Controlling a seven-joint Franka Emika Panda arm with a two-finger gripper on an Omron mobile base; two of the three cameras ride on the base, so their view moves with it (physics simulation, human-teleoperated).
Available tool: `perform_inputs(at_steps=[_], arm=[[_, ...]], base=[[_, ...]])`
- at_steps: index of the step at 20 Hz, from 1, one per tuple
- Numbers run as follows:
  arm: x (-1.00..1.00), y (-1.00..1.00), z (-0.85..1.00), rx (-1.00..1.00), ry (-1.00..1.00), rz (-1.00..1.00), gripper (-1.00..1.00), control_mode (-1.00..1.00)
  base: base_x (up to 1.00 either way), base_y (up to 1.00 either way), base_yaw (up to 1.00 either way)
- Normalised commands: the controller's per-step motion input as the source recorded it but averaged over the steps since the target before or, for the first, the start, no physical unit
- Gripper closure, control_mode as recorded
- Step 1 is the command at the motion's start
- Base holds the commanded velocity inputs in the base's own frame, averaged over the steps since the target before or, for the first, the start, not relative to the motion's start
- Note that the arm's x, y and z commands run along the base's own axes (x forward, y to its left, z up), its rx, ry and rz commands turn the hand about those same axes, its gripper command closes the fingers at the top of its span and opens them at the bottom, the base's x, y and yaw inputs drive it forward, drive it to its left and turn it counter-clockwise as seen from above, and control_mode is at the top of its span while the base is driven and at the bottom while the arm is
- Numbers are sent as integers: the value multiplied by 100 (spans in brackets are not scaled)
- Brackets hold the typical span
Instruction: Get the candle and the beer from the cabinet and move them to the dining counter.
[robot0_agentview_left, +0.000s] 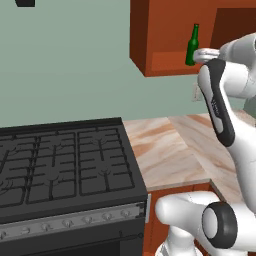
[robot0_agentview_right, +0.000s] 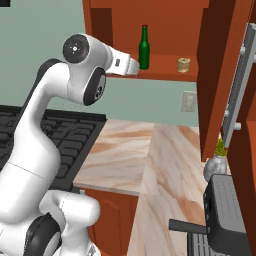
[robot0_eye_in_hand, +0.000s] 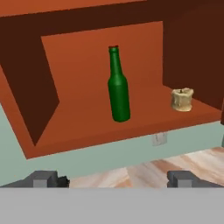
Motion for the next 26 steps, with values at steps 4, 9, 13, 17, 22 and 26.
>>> perform_inputs(at_steps=[4, 9, 13, 17, 22, 26], arm=[[47, -5, 11, -12, 0, 0, -100, -100], [47, -6, 6, -7, 1, 0, -100, -100], [33, -24, 9, -5, 6, 1, -100, -100], [33, -19, 1, -1, 7, 2, -100, -100], [28, -9, -2, 0, 11, 3, -100, -100], [25, 4, -25, 0, 1, 5, -100, -100]], base=[[0, 0, 0], [0, 0, 0], [0, 0, 0], [0, 0, 0], [0, 0, 0], [0, 0, 0]])
